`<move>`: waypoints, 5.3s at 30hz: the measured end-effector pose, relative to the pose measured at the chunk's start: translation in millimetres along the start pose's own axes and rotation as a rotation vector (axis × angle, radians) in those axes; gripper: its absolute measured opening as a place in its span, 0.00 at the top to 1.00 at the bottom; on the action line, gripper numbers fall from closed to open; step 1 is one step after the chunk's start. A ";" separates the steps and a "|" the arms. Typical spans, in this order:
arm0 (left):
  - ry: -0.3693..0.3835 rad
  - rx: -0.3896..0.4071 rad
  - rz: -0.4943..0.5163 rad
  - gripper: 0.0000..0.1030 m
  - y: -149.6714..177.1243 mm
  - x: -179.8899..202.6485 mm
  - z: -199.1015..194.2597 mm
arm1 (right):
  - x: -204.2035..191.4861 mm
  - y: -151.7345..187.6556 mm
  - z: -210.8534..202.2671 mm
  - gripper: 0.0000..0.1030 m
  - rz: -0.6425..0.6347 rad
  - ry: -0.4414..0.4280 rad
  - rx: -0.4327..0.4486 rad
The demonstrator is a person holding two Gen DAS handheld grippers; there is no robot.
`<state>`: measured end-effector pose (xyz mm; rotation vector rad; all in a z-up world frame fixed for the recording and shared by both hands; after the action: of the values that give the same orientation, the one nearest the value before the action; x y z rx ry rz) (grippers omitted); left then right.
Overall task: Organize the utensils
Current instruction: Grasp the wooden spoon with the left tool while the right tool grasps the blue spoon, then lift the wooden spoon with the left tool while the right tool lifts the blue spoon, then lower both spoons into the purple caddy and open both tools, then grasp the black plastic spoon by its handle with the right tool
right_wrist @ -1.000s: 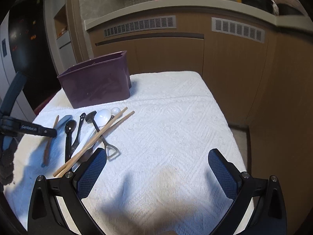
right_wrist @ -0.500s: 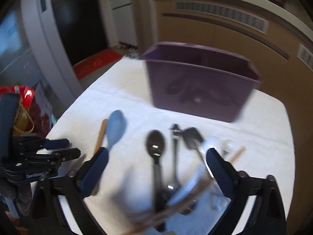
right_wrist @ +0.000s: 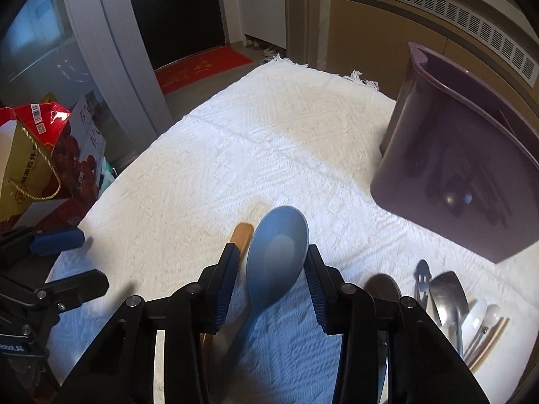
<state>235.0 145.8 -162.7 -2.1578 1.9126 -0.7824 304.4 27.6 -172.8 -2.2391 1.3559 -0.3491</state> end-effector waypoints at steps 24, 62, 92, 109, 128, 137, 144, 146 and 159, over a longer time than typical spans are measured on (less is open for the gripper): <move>0.016 -0.142 0.207 0.67 -4.3 103.4 36.3 | 114.8 56.2 -106.9 0.89 0.201 0.090 0.112; -0.074 -0.133 0.362 0.33 10.8 110.9 54.8 | 132.3 62.8 -47.9 0.43 0.314 0.228 0.010; -0.009 0.244 0.384 0.91 -26.8 168.4 -59.7 | 140.4 73.1 -170.8 0.66 0.226 0.205 0.251; 0.094 0.648 0.459 0.91 -178.4 258.6 -177.9 | 148.3 -82.4 -322.0 0.66 0.011 0.410 0.603; 0.112 0.232 0.347 0.90 -186.2 247.7 25.1 | 222.4 -101.4 -127.4 0.66 0.216 0.222 0.321; 0.136 0.278 0.334 0.53 -179.1 247.3 -0.7 | 222.3 -78.9 -117.9 0.48 0.224 0.197 0.291; 0.140 0.298 0.305 0.27 -145.3 238.8 -42.2 | 212.4 -49.6 -172.3 0.36 0.219 0.227 0.348; 0.157 0.236 0.303 0.27 -120.2 235.8 -35.6 | 206.0 -30.3 -179.0 0.36 0.214 0.229 0.341; 0.146 -0.080 0.165 0.27 19.2 176.4 13.3 | 143.0 84.4 -130.9 0.36 0.154 0.128 0.124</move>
<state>233.1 -29.7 -133.5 -2.0024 2.1970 -0.8669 248.6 -167.2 -112.5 -2.0275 1.5186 -0.5149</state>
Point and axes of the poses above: each gripper's, at about its wrist camera, not at the fingertips, and z roughly the way its jaws point, x to its right, y to its underside, the point moved 10 cm from there along z, roughly the way its jaws point, and after that the axes turned 1 degree about y, right-handed, at the moved point
